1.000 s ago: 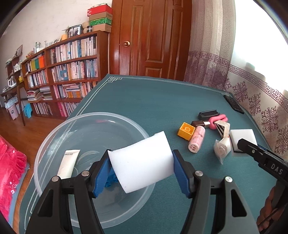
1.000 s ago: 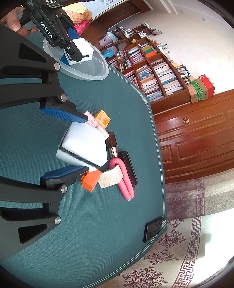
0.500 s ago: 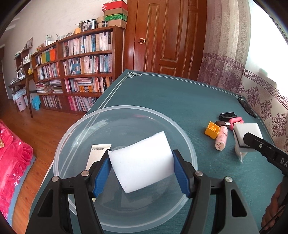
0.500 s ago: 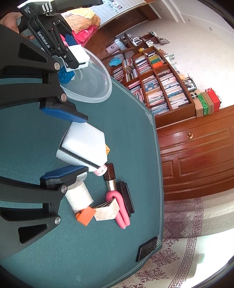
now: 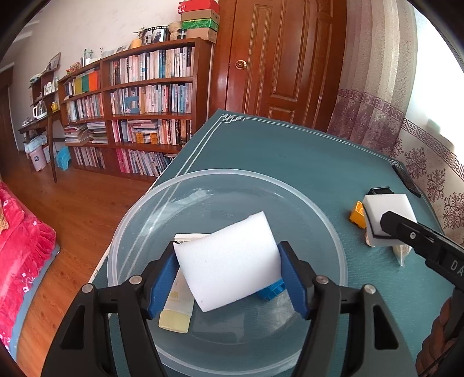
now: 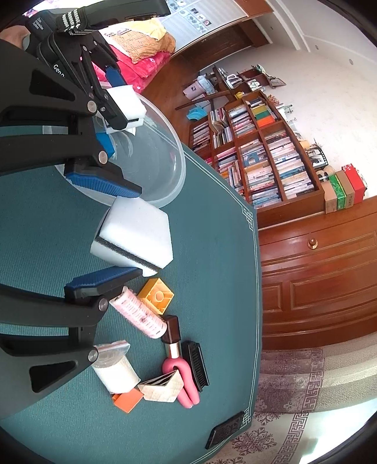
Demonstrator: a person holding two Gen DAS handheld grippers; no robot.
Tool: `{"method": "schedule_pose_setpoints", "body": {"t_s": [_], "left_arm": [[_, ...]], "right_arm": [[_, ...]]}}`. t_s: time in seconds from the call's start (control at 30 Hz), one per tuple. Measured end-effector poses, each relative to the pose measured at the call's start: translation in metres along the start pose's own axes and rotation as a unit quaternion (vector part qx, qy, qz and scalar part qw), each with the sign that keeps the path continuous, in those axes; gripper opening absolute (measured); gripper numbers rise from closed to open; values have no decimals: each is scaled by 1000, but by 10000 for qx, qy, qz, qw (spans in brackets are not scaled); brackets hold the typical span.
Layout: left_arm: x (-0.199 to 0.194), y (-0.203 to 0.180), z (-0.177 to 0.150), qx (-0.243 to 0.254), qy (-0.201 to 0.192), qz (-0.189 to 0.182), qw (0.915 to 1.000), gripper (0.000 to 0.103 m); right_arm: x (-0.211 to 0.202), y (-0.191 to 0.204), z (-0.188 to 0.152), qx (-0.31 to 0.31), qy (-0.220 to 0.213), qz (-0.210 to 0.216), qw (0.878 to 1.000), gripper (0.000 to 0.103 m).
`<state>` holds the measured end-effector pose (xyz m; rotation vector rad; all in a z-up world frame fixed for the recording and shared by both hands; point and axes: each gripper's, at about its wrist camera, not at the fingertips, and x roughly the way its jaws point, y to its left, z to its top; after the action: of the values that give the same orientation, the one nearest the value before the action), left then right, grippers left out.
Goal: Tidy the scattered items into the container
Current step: 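Open the left tool then the right tool to drop the sponges into the bowl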
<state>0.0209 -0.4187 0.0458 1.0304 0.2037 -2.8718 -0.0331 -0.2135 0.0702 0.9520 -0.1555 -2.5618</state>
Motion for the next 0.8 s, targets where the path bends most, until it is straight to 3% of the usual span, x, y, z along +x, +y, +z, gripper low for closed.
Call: {"method": "schedule_pose_setpoints", "body": {"t_s": [0.17,0.8], "left_arm": [[-1,10,1,-159,5,-90,9998,81],[-9,49,9,-517,-191,133,9984,82]], "right_arm": [[8,13,1,-85,60,82,9999,51],[36,51,2,-381,263,369,9982,53]]}}
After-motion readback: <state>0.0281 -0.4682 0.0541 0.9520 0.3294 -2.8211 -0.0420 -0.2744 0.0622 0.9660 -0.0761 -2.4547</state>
